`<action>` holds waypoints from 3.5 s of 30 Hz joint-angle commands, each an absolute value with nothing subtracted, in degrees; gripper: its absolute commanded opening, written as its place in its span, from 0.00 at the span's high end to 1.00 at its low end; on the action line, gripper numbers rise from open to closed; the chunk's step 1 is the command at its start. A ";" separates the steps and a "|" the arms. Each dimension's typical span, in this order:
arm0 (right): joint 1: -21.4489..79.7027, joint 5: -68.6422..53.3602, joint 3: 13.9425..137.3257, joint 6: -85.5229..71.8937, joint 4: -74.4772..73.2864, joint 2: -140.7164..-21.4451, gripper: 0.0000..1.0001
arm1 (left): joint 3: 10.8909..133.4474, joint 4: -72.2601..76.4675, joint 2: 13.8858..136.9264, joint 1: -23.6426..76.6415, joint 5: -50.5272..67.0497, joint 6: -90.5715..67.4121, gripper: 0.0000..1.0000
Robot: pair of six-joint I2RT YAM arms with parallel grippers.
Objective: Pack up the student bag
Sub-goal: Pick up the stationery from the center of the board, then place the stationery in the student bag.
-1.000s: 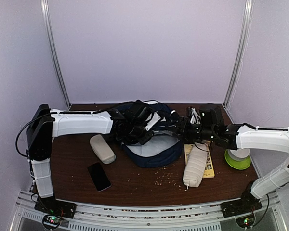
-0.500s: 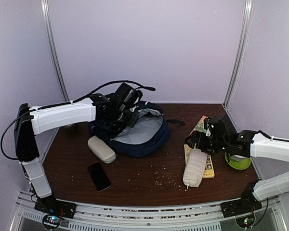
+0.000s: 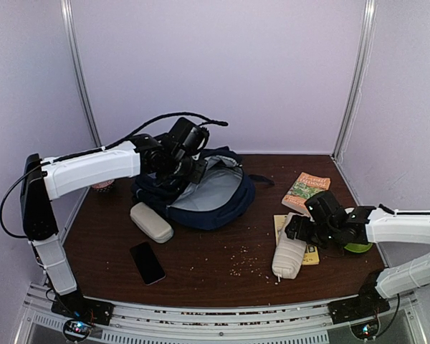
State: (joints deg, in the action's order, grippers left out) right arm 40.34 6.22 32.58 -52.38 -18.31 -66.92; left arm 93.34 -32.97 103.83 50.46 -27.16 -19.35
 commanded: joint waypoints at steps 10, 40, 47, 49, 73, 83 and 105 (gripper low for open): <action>40.01 2.19 26.50 -58.81 -10.17 -70.92 0.25 | 85.93 -21.14 99.59 50.70 -15.47 -16.76 1.00; 44.88 -19.05 44.56 -63.04 16.52 -73.93 1.00 | 84.04 -15.81 93.51 55.12 -15.42 -14.19 1.00; 47.63 -20.55 47.97 -65.54 17.67 -82.91 1.00 | 86.00 -15.90 92.31 55.63 -16.29 -17.29 1.00; 48.52 -21.77 48.49 -65.48 18.18 -84.09 1.00 | 86.75 -15.95 92.56 55.63 -16.37 -18.24 1.00; 46.74 -15.51 50.34 -68.55 17.30 -88.06 1.00 | 87.24 -18.77 93.13 57.48 -9.59 -21.40 1.00; 45.98 -2.34 52.07 -75.08 28.30 -95.83 1.00 | 84.66 -15.46 89.39 58.18 -6.62 -28.41 1.00; 49.75 -0.13 68.12 -76.07 33.43 -114.83 0.45 | 83.56 -9.66 88.69 58.81 -2.49 -36.60 1.00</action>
